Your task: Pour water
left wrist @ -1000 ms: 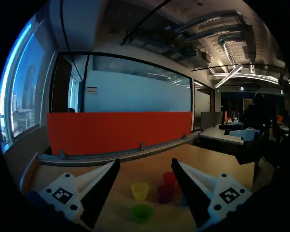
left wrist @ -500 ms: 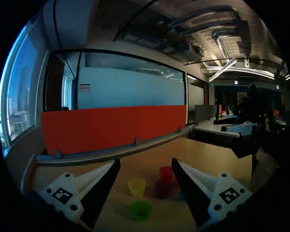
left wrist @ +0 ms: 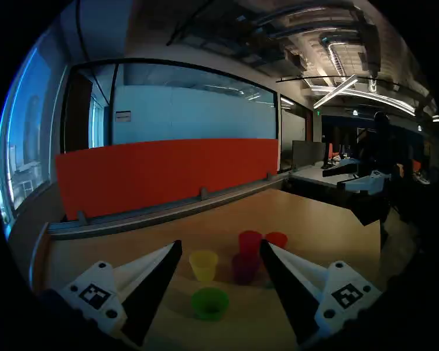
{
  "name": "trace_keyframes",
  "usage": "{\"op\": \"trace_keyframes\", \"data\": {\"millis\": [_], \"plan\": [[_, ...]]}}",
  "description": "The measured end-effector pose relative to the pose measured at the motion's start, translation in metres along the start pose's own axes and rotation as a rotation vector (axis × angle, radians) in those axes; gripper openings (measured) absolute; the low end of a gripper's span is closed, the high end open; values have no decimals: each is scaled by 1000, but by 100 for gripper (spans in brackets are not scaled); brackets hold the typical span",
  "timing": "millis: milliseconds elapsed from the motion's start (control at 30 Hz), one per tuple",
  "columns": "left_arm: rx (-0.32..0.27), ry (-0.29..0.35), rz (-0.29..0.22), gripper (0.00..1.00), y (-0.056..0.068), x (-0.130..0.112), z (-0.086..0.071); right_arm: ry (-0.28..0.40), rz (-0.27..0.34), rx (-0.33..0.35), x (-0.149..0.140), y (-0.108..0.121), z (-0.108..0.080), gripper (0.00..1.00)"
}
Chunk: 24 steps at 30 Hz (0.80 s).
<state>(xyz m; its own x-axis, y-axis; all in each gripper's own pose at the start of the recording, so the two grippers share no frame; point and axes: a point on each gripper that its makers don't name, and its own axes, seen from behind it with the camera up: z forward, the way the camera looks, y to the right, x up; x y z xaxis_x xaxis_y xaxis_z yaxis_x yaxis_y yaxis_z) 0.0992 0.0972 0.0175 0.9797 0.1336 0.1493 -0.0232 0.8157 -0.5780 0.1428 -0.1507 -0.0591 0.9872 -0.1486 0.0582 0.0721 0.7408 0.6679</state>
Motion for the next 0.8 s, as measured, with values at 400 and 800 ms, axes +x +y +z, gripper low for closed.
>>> {"op": "trace_keyframes", "data": {"millis": [400, 800], "plan": [[-5, -78, 6, 99, -3, -37, 11, -58, -8, 26, -25, -1, 8, 99], [-29, -164, 6, 99, -3, -77, 21, -142, -17, 54, -66, -8, 26, 99]]}}
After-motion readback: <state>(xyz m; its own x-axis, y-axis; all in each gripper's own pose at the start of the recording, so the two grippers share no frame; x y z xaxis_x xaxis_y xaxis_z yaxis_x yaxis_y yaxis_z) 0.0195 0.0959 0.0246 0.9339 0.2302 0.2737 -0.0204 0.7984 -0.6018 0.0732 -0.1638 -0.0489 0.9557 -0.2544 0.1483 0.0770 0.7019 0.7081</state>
